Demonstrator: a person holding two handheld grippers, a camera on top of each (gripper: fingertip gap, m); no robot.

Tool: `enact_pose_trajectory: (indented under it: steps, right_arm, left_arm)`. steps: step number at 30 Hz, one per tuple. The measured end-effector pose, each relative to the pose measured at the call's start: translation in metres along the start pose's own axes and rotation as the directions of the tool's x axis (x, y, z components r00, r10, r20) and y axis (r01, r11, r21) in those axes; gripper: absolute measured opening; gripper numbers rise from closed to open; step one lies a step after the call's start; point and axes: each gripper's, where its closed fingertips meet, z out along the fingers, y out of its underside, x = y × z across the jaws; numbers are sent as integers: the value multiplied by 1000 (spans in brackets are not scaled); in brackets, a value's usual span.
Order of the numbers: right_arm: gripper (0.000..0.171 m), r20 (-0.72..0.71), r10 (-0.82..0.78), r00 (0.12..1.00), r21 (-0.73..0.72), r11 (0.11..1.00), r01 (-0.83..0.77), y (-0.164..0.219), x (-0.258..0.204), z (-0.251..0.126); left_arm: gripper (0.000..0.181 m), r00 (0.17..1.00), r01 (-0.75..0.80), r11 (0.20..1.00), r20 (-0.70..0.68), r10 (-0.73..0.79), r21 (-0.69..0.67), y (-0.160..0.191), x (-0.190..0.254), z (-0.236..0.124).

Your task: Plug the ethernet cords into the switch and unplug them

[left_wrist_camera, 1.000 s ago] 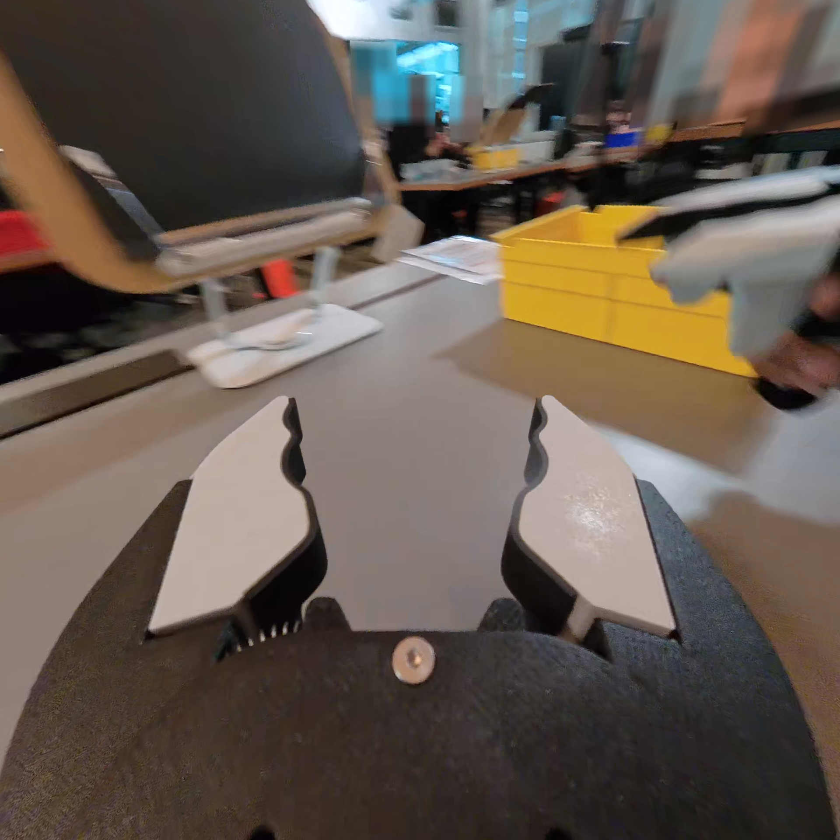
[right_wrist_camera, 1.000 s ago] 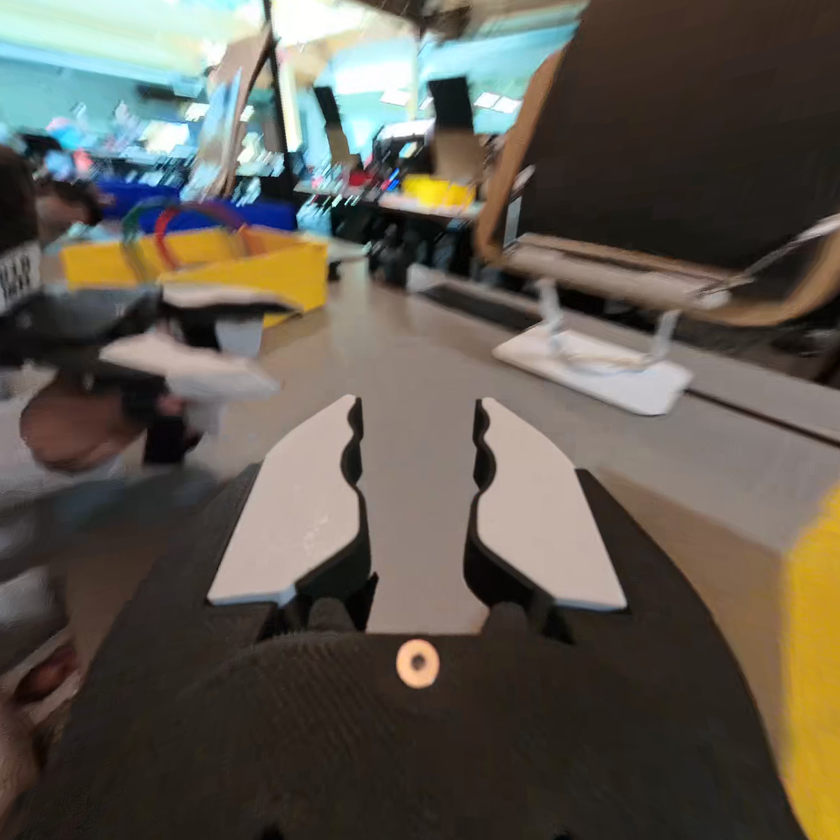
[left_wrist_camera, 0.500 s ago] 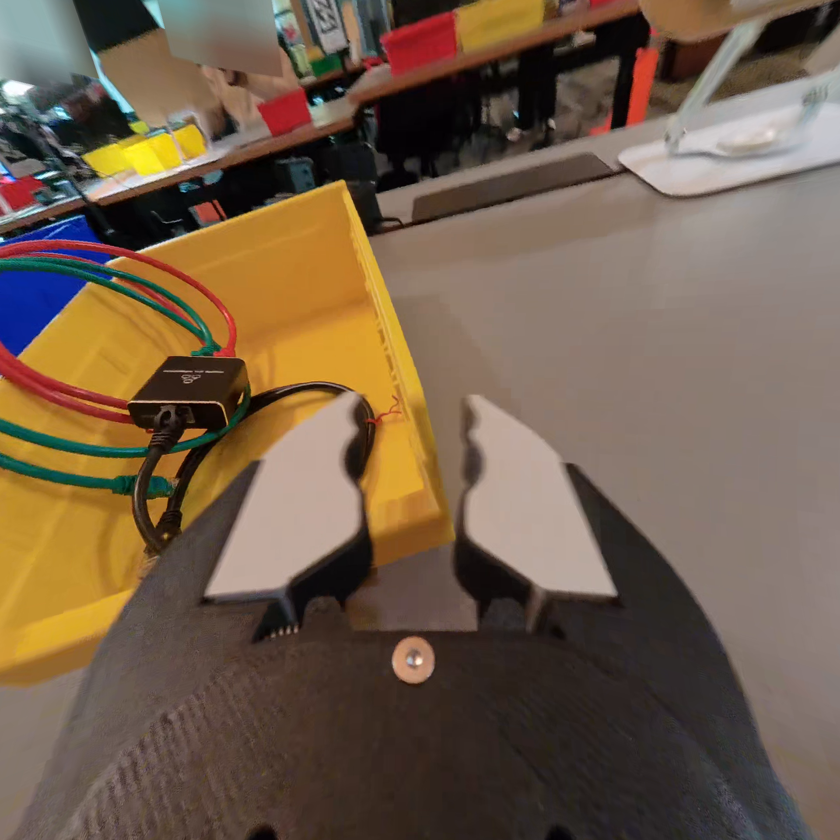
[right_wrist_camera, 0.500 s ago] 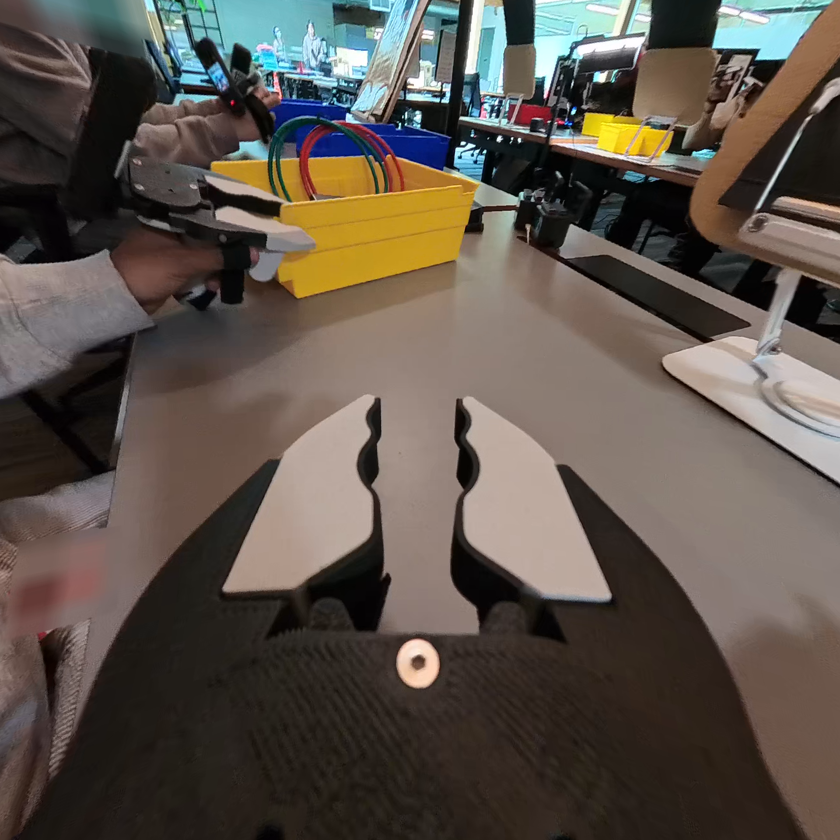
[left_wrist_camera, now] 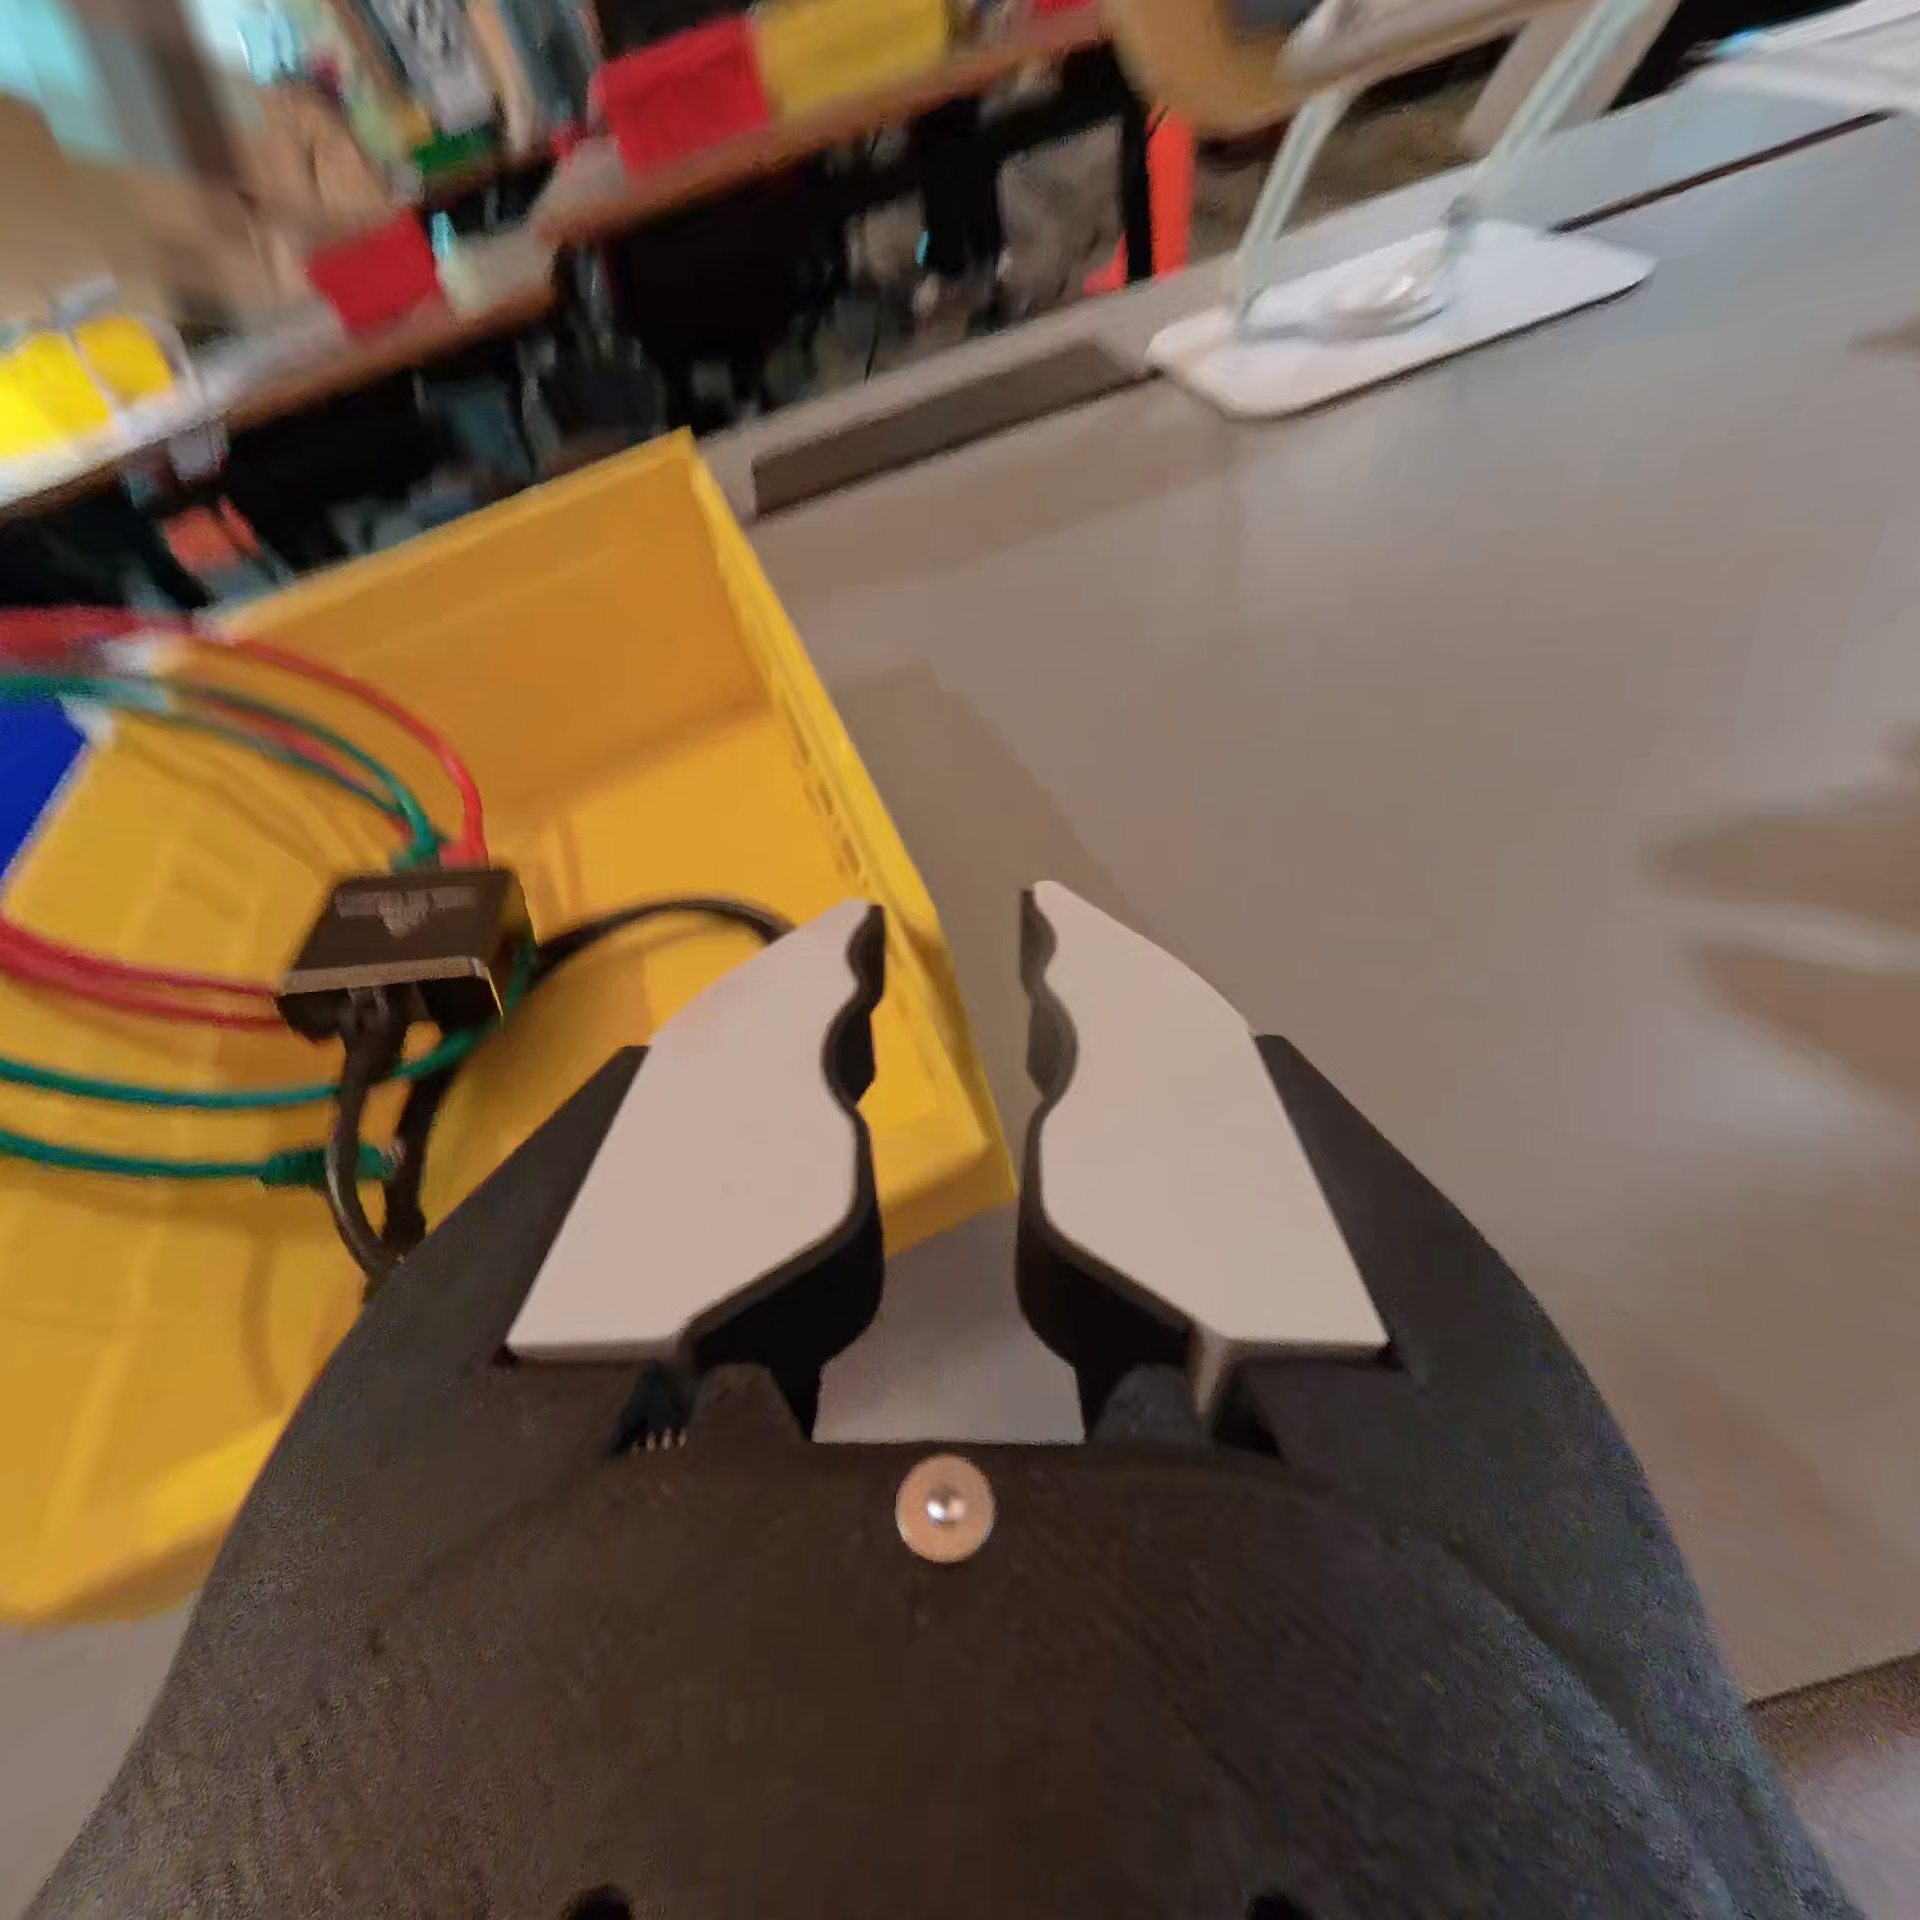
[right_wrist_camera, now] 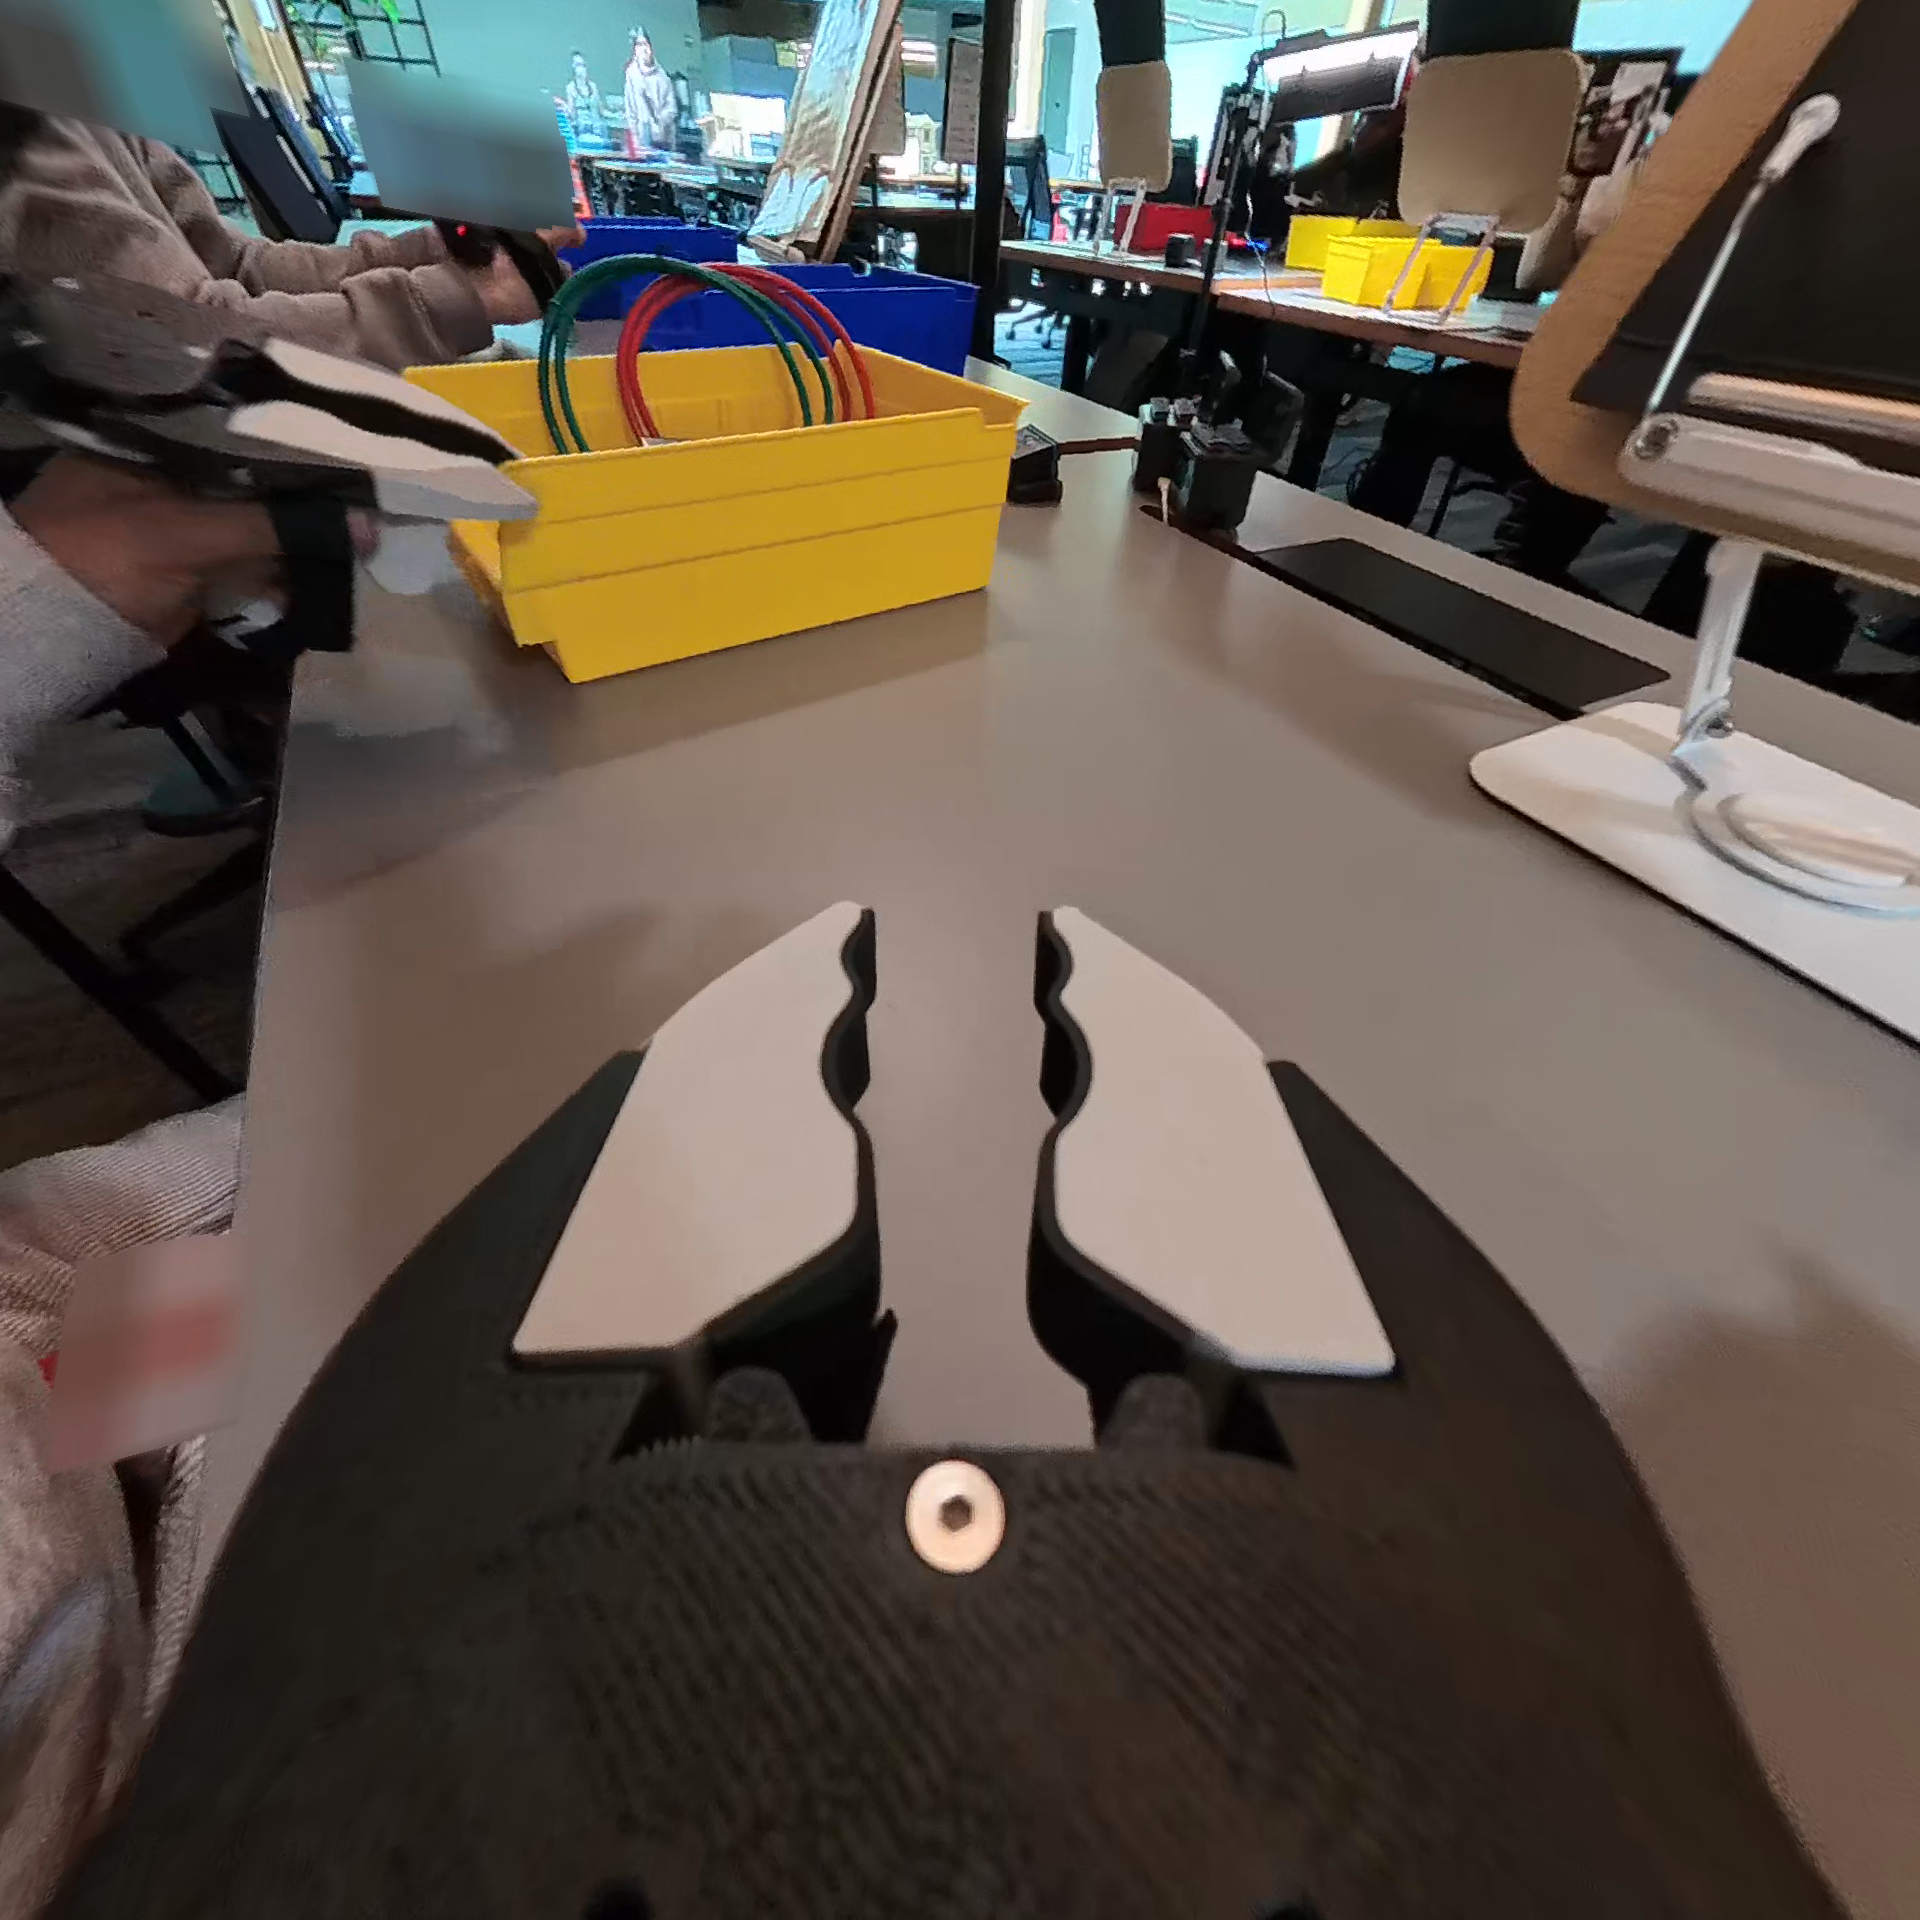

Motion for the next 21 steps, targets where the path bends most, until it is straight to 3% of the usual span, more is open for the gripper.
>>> enact_pose_trajectory:
  steps: [1,3,5,7,10,13,17,21]
  right_arm:
    - [29,-3,19,1000,3,1000,-19,0,2,-2]
    - [29,-5,62,998,10,998,-62,1,5,-5]
    - [29,-6,102,995,3,995,-102,5,8,-7]
    - [30,-13,135,991,-13,991,-135,11,11,-9]
    - [30,-25,177,984,-24,984,-178,16,16,-13]
    - [30,-32,217,976,-27,976,-218,20,20,-16]
    - [29,-54,251,967,-24,967,-252,23,26,-24]
    - [29,-102,251,963,-17,967,-254,26,31,-36]
  left_arm:
    - [31,999,-45,997,-25,47,66,-10,3,-5]
    - [31,996,-88,983,-11,91,163,-26,-3,-15]
    - [32,1000,-15,982,26,10,187,-36,-23,-21]
    - [26,987,151,984,44,-155,92,-31,-47,-17]
    - [52,951,295,951,123,-284,-88,-12,-82,1]
    - [72,960,225,947,220,-175,-228,3,-108,25]
    - [71,948,34,892,296,114,-450,26,-147,64]
    - [84,973,95,735,220,75,-671,72,-157,88]
